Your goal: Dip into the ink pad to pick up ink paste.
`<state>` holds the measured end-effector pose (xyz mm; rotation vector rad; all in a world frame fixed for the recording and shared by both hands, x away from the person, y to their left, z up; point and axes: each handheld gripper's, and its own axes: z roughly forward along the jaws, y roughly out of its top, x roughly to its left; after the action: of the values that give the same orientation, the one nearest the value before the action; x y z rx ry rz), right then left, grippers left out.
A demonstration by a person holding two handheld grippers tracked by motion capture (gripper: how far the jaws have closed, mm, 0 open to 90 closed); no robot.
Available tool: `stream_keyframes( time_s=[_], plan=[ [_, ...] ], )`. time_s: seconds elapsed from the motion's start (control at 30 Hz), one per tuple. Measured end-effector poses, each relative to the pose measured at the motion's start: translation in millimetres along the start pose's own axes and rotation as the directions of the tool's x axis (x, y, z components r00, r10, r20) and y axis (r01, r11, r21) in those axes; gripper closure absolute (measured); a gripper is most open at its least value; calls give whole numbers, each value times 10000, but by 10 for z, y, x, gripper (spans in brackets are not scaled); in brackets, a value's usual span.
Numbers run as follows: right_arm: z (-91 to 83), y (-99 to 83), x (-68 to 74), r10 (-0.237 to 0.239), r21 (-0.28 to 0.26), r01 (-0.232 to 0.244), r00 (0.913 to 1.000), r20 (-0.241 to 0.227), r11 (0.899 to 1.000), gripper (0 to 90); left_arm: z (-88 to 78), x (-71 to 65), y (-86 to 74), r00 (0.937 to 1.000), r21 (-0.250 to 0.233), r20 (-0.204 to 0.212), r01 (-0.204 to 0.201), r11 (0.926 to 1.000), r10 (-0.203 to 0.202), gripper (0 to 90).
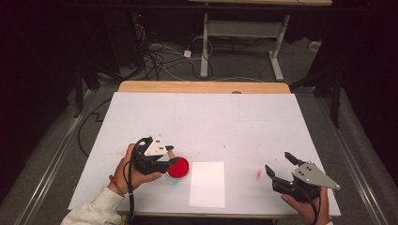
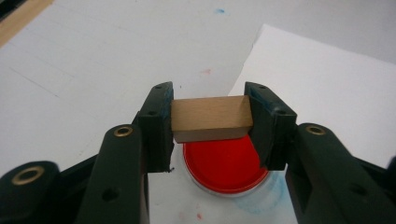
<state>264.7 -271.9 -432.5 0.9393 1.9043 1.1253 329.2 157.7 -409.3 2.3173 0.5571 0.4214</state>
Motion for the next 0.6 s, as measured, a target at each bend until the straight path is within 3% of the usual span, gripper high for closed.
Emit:
stream_keyframes(
  time_s=[0.03, 0.23, 0.6],
  plan=[
    [12, -1, 8, 0, 18, 0, 10000, -20, 10000, 248, -28, 9, 26, 9999, -42, 91, -143, 9999, 144, 534],
    [58, -15, 21, -151, 196, 153, 9998, -138, 9997, 248, -19, 15, 53, 9995, -122, 262, -151, 9998, 154, 535],
    [82, -37, 52, -360, 534, 374, 9990, -262, 9979, 247, 257, -15, -7, 9959, 745, 896, 70, 9972, -137, 535]
  ],
)
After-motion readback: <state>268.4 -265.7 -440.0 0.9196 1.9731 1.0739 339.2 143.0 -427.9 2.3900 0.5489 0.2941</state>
